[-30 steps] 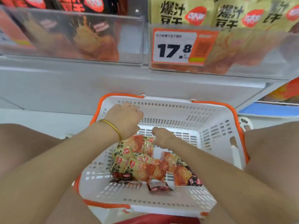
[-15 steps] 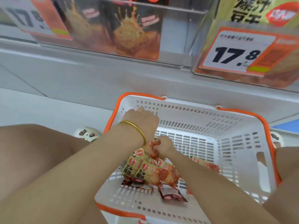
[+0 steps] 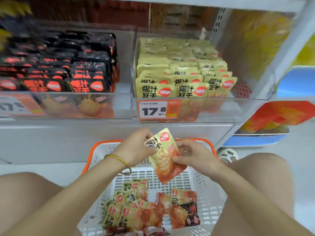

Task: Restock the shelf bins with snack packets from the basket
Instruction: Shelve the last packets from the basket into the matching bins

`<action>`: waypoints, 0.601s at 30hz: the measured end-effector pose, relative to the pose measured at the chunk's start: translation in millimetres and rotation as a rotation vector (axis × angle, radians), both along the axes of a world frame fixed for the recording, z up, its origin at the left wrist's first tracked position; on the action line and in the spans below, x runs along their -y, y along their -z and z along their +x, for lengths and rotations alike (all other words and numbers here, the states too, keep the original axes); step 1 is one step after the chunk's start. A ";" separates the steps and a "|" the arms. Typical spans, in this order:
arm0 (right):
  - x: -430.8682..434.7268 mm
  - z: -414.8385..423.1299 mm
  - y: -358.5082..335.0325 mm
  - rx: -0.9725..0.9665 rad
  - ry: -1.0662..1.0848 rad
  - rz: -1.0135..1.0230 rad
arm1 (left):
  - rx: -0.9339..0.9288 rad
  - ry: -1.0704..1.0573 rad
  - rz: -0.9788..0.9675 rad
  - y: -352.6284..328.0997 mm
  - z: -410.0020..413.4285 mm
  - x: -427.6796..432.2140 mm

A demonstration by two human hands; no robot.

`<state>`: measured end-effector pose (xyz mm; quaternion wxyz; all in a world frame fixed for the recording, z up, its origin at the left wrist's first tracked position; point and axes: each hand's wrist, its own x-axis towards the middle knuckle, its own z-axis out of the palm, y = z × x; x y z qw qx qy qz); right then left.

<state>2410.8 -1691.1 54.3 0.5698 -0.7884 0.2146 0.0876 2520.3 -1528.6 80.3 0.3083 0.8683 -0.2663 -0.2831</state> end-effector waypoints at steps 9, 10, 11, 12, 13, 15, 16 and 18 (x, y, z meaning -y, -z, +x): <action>80.9 9.9 -142.7 0.716 0.190 -0.407 | 0.614 0.085 -0.441 -122.6 -1.9 91.0; 91.4 11.6 -152.6 0.761 0.244 -0.452 | 0.702 0.093 -0.428 -124.6 2.9 98.8; 101.3 13.7 -159.3 0.787 0.292 -0.497 | 0.798 0.123 -0.356 -122.2 8.3 106.0; 109.8 16.2 -163.1 0.793 0.325 -0.551 | 0.873 0.162 -0.248 -117.0 13.8 112.4; 115.9 19.0 -164.0 0.773 0.341 -0.614 | 0.912 0.199 -0.128 -111.0 16.9 117.4; 123.7 24.3 -157.3 0.678 0.332 -0.735 | 0.927 0.248 0.063 -97.6 18.4 124.1; 125.5 26.1 -151.3 0.622 0.320 -0.776 | 0.936 0.261 0.119 -91.4 18.7 125.7; 127.4 28.6 -133.8 0.489 0.307 -0.868 | 0.954 0.272 0.172 -84.2 18.3 126.1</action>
